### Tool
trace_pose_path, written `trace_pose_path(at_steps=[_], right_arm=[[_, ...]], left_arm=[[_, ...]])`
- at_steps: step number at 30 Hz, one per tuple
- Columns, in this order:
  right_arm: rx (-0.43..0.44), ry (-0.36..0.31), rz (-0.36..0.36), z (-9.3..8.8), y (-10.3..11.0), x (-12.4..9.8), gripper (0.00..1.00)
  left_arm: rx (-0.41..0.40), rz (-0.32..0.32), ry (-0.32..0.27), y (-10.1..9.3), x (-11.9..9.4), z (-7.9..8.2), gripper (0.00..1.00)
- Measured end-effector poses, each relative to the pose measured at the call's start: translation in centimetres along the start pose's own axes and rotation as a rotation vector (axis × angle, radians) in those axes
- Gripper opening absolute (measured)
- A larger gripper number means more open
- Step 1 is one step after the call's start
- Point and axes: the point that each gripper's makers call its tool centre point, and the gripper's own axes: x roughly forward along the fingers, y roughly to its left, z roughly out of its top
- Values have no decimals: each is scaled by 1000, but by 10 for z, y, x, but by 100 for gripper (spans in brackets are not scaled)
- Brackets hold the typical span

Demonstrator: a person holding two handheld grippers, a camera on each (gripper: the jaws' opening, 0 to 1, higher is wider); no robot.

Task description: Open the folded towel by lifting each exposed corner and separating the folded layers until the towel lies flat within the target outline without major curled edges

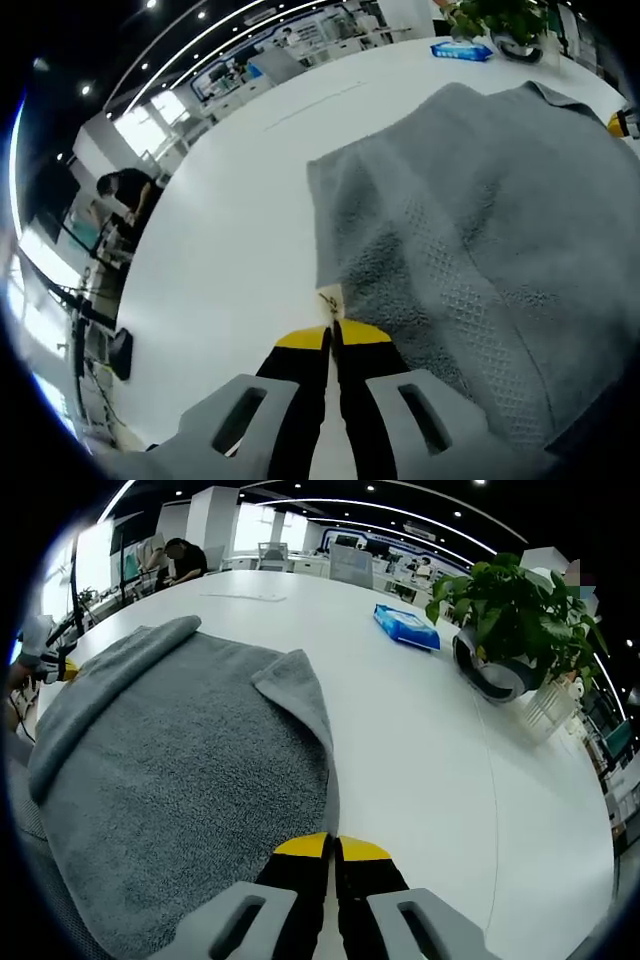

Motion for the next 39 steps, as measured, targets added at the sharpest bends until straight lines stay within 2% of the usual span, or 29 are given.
trace_pose_path(at_steps=[6, 10, 16, 18, 20, 29, 39], right_arm=[[-13, -4, 0, 0, 1, 0, 0], [-5, -8, 3, 0, 0, 0, 0], [-6, -9, 3, 0, 0, 0, 0], [-2, -11, 5, 0, 0, 0, 0], [-1, -13, 5, 0, 0, 0, 0], [1, -14, 4, 0, 0, 0, 0], [2, -17, 4, 0, 0, 0, 0]], left_arm=[[21, -38, 20, 1, 1, 0, 2], [44, -27, 22, 5, 3, -1, 1], [39, -54, 34, 6, 3, 0, 1], [61, -38, 36, 9, 4, -1, 1], [119, -11, 38, 14, 5, -3, 1], [131, 2, 50, 23, 7, -5, 1], [151, 23, 50, 42, 11, -12, 1]])
